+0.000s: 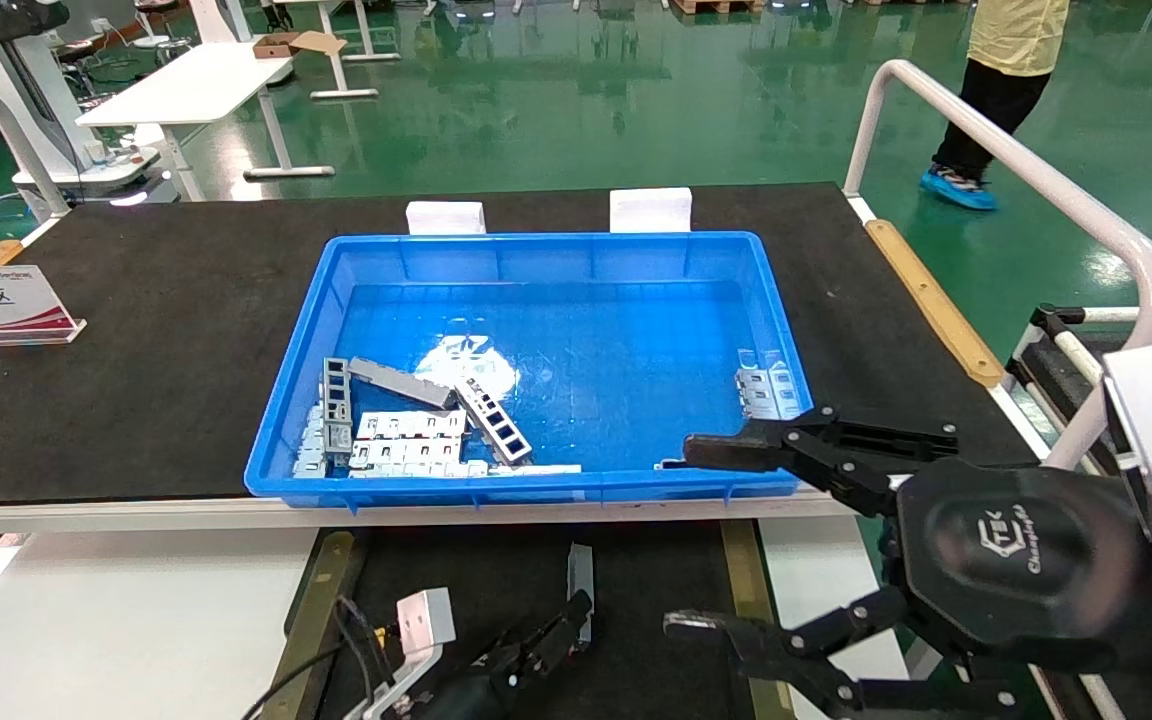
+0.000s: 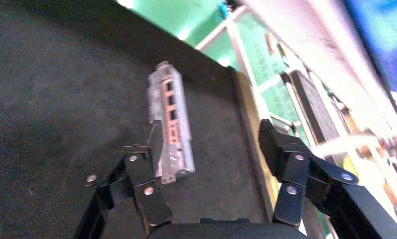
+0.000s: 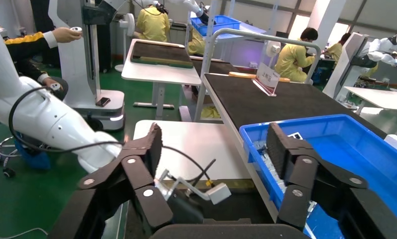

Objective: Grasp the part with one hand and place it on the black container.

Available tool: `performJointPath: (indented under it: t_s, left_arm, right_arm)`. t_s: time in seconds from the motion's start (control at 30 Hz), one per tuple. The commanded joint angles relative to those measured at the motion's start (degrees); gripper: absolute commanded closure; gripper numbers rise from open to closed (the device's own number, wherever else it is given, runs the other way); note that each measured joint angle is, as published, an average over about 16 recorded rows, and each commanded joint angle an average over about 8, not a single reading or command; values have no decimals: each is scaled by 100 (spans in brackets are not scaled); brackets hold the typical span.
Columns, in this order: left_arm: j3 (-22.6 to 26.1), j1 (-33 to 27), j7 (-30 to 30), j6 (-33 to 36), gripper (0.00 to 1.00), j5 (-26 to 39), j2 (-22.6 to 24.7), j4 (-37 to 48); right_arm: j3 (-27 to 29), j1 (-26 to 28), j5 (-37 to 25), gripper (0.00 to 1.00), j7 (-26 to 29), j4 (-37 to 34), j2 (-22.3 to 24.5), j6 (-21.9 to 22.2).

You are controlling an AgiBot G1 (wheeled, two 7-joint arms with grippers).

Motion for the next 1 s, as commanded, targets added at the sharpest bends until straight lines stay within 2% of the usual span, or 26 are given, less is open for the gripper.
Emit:
performJointPath:
  t_s: [0.03,0.63,1.0]
  left_arm:
    - [-37,38,80,190,0,50,-139,-113]
    - [-314,240,423,2056,0,160,-1923,-743]
    - [-449,250,257,2509,0,17,-2551,-1075]
  right_arm:
    - [0,0,0,0,0,0,0,0]
    - [-3,1,2,0,-2,0,1,1]
    - [-5,1,3,0,-3,0,2,2]
